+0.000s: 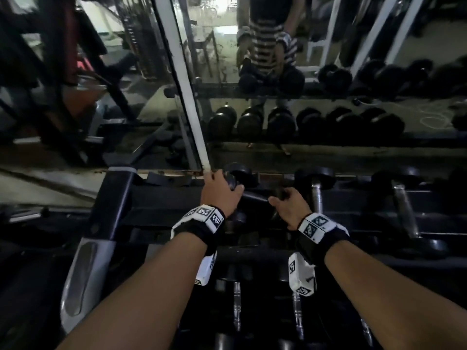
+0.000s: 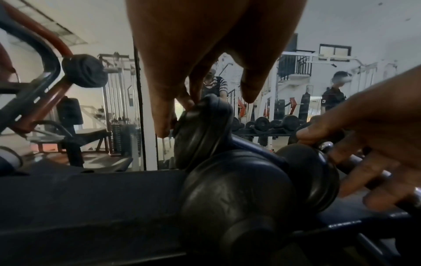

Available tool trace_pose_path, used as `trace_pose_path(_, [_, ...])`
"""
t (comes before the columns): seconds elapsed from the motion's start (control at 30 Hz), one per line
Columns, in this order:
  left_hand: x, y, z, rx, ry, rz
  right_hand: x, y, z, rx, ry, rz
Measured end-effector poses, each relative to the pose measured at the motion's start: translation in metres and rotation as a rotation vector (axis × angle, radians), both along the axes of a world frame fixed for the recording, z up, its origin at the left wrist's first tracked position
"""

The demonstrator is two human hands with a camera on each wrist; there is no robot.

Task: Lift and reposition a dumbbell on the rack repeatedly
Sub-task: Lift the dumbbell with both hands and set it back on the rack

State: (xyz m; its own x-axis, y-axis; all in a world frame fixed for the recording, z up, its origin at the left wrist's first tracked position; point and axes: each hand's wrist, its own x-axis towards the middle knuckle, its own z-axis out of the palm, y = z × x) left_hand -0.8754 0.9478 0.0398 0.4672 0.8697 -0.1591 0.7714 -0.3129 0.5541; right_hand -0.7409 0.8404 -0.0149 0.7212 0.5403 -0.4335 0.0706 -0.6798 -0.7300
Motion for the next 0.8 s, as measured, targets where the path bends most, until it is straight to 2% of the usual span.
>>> trace_pose_path(0.1, [0.005, 0.006, -0.008, -0.027, 0.014, 0.028, -0.002, 0.008, -0.004, -0.002, 0.027, -0.093])
trace_pose_path(0.2, [0.011, 0.012, -0.020, -0.127, -0.057, 0.078, 0.002, 0.016, -0.010, 0.003, 0.076, -0.156])
trace_pose_path(0.3, [0.014, 0.021, -0.029, -0.212, -0.156, 0.117, 0.007, 0.024, -0.016, 0.041, 0.226, -0.226])
trace_pose_path(0.43, [0.018, 0.025, -0.032, -0.204, -0.245, 0.195, 0.013, 0.033, -0.025, 0.055, 0.368, -0.342])
trace_pose_path(0.6, [0.021, 0.026, -0.032, -0.177, -0.260, 0.216, 0.014, 0.038, -0.035, 0.051, 0.362, -0.398])
trace_pose_path(0.7, [0.022, 0.026, -0.027, -0.171, -0.234, 0.211, 0.015, 0.036, -0.030, 0.059, 0.381, -0.368])
trace_pose_path(0.8, [0.016, 0.023, -0.023, -0.179, -0.243, 0.222, 0.013, 0.035, -0.020, 0.071, 0.327, -0.300])
